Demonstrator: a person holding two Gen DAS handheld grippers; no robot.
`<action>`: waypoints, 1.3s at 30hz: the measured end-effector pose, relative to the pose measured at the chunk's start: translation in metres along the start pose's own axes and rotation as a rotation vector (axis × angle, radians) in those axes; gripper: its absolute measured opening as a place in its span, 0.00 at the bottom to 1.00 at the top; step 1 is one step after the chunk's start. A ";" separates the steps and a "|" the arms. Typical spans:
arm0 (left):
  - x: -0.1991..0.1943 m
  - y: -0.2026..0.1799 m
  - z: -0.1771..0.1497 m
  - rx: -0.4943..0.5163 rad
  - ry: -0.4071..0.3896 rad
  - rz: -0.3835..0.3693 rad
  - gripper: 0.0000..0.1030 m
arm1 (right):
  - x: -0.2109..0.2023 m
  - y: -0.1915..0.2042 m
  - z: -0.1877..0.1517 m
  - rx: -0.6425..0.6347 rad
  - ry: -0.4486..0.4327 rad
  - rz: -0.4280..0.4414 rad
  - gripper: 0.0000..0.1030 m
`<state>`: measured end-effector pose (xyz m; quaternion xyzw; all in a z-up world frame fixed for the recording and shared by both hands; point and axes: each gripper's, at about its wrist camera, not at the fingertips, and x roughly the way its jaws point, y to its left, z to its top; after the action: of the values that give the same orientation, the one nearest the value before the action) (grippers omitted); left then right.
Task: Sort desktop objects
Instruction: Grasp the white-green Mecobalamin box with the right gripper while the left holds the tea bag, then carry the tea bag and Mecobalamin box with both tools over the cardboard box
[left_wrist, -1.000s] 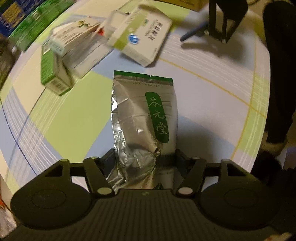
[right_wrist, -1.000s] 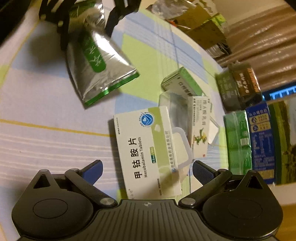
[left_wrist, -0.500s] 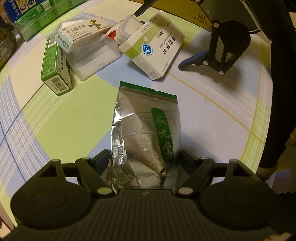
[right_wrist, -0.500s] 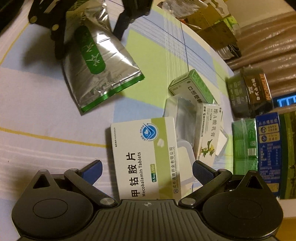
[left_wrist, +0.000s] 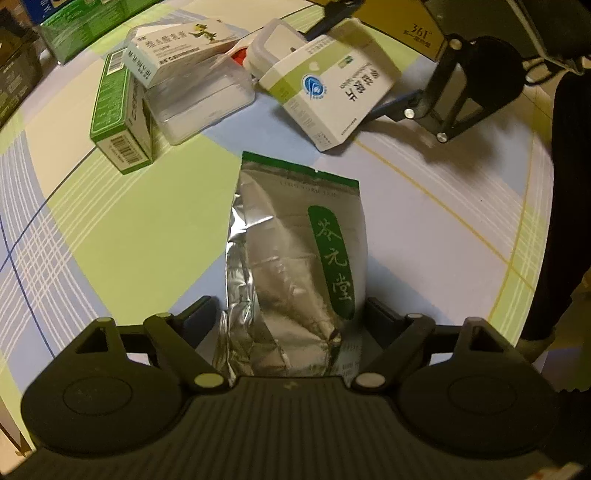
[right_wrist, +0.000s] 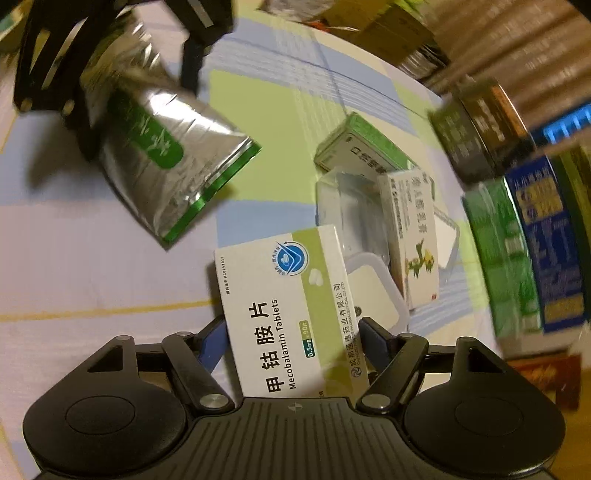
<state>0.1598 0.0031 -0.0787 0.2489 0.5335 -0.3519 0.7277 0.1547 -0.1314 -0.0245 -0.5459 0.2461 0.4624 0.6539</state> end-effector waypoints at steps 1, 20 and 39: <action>0.000 0.001 0.000 -0.004 0.003 -0.002 0.82 | -0.002 -0.002 0.000 0.031 0.000 0.008 0.70; -0.010 -0.005 0.005 -0.129 0.020 0.002 0.46 | -0.038 -0.027 -0.015 0.682 0.063 0.176 0.70; -0.063 -0.028 0.035 -0.360 -0.056 0.096 0.43 | -0.113 -0.053 -0.050 0.985 -0.058 0.123 0.70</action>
<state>0.1479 -0.0246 -0.0075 0.1301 0.5550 -0.2223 0.7909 0.1592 -0.2154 0.0800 -0.1435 0.4487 0.3441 0.8122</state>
